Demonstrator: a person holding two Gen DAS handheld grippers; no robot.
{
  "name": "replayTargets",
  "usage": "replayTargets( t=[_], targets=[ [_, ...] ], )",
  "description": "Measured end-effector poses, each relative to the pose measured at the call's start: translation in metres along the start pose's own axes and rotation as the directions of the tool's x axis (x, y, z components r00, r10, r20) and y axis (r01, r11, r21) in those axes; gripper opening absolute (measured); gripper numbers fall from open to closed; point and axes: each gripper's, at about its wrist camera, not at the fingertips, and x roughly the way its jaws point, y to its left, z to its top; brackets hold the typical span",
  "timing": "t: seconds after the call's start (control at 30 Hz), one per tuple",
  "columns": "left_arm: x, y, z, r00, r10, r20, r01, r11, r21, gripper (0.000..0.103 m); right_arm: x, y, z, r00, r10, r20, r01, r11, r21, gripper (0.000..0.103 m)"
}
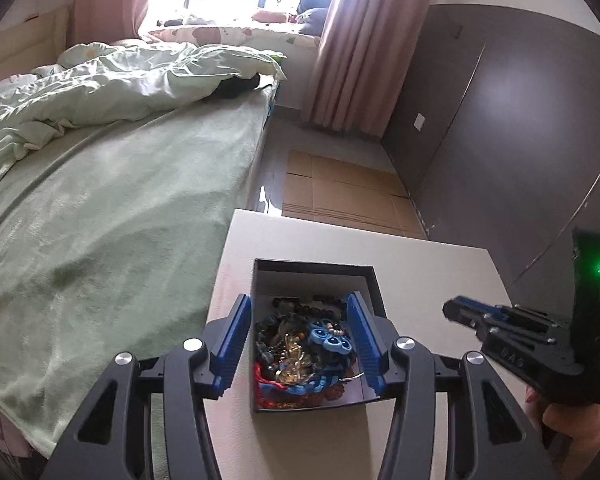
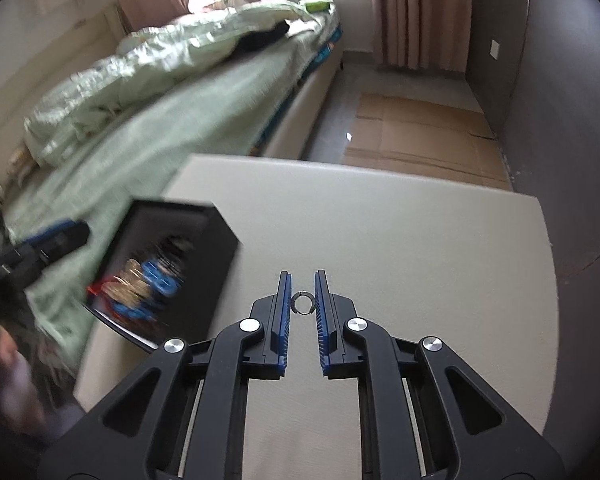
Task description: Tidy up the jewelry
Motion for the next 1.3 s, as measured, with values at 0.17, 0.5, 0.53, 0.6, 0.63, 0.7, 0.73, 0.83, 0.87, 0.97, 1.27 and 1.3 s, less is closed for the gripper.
replayTargets(
  t=[0.17,0.5,0.53,0.6,0.63,0.7,0.73,0.83,0.87,0.97,1.27,1.3],
  targets=[
    [-0.009,0.013,-0.001,1.0,0.017,0.003,-0.017,1.0,-0.015,0.049,-0.016,0.012,0.015,0.993,0.085,0.087,-0.091,0.994,0.059,0.013],
    [-0.018,0.037,-0.013,0.999,0.037,-0.006,-0.038,0.999,-0.039,0.058,-0.012,0.065,0.023,0.977,0.157,0.142,-0.166,0.985,0.049,0.013],
    [-0.018,0.038,-0.014,0.999,0.04,-0.007,-0.04,0.999,-0.035,0.058,-0.008,0.071,0.023,0.977,0.167,0.135,-0.174,0.984,0.046,0.013],
    [-0.018,0.041,-0.015,0.999,0.049,-0.006,-0.049,0.998,-0.034,0.058,-0.004,0.082,0.023,0.978,0.167,0.124,-0.171,0.985,0.028,0.013],
    [-0.018,0.042,-0.016,0.999,0.05,-0.005,-0.05,0.998,-0.038,0.058,-0.002,0.085,0.023,0.979,0.165,0.121,-0.169,0.985,0.02,0.013],
    [-0.017,0.047,-0.018,0.999,0.053,-0.005,-0.053,0.997,-0.053,0.059,0.005,0.091,0.023,0.98,0.169,0.107,-0.172,0.985,0.016,0.013],
    [-0.016,0.049,-0.019,0.998,0.055,-0.005,-0.056,0.997,-0.058,0.06,0.008,0.094,0.023,0.98,0.169,0.101,-0.172,0.985,0.017,0.013],
    [-0.013,0.057,-0.02,0.998,0.069,-0.01,-0.07,0.995,-0.075,0.06,0.012,0.1,0.021,0.985,0.148,0.091,-0.148,0.989,0.002,0.014],
    [-0.013,0.06,-0.02,0.998,0.068,-0.012,-0.069,0.994,-0.085,0.06,0.012,0.102,0.021,0.987,0.139,0.086,-0.139,0.99,0.002,0.017],
    [-0.014,0.063,-0.021,0.998,0.062,-0.014,-0.063,0.993,-0.104,0.062,0.004,0.099,0.019,0.984,0.133,0.12,-0.135,0.991,0.006,0.059],
    [-0.027,0.05,-0.02,0.999,0.041,0.006,-0.04,0.994,-0.099,0.07,-0.03,0.054,-0.003,0.975,0.105,0.197,-0.133,0.982,0.134,0.063],
    [-0.031,0.047,-0.02,0.999,0.037,0.008,-0.036,0.994,-0.099,0.07,-0.032,0.052,-0.005,0.975,0.105,0.197,-0.135,0.98,0.143,0.064]
  ],
)
